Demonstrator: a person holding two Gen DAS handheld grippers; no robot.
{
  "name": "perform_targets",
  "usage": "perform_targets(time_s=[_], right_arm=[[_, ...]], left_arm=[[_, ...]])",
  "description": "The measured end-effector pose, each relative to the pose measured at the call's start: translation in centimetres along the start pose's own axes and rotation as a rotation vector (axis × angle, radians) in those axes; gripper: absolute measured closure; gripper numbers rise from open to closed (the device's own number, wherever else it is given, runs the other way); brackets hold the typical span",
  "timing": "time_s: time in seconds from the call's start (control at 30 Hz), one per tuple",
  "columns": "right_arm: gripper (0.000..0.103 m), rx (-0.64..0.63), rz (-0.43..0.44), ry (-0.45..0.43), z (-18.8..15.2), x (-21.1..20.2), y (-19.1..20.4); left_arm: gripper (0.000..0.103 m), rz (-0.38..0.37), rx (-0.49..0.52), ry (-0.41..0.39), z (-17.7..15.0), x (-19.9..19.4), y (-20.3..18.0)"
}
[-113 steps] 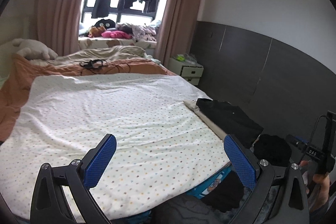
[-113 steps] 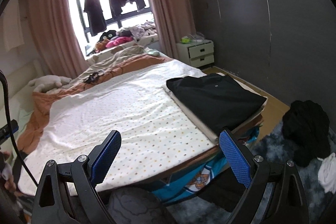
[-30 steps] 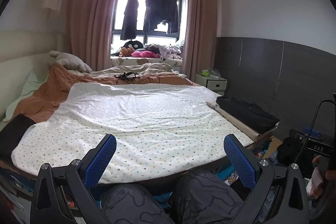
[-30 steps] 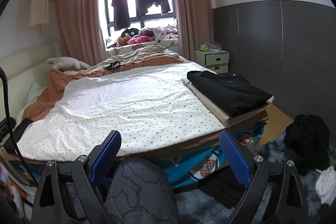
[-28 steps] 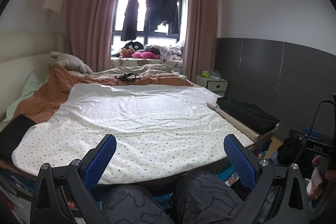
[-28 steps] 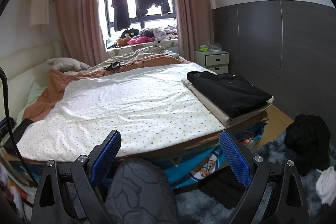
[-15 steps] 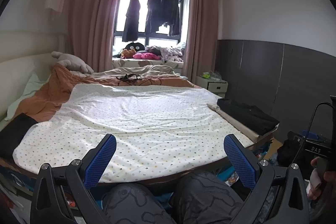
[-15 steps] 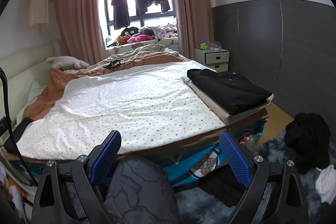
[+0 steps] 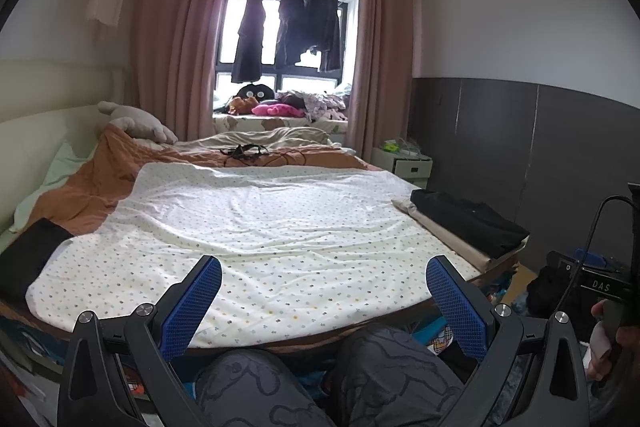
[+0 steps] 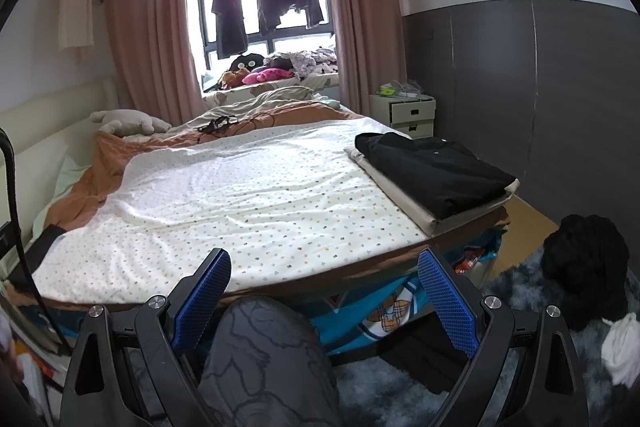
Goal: Fold large clothes
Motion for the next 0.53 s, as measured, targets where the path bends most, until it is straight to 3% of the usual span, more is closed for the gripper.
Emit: perform_targets(time_s=[0.53], right_arm=[[0.008,0.010,-0.005,0.005,-0.30,0.02,-0.23]], left_arm=[[0.000,-0.002,0.006,-0.004,-0.23,0.15,0.04]])
Point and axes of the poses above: each gripper's, at about its wrist camera, not at the fingertips, and x roughly the way its jaws point, y to its left, z to its top, the point moved 10 cm from there along x, roughly the way its jaws point, and after that the axes turned 9 degrees about z, right-handed, at the moved point
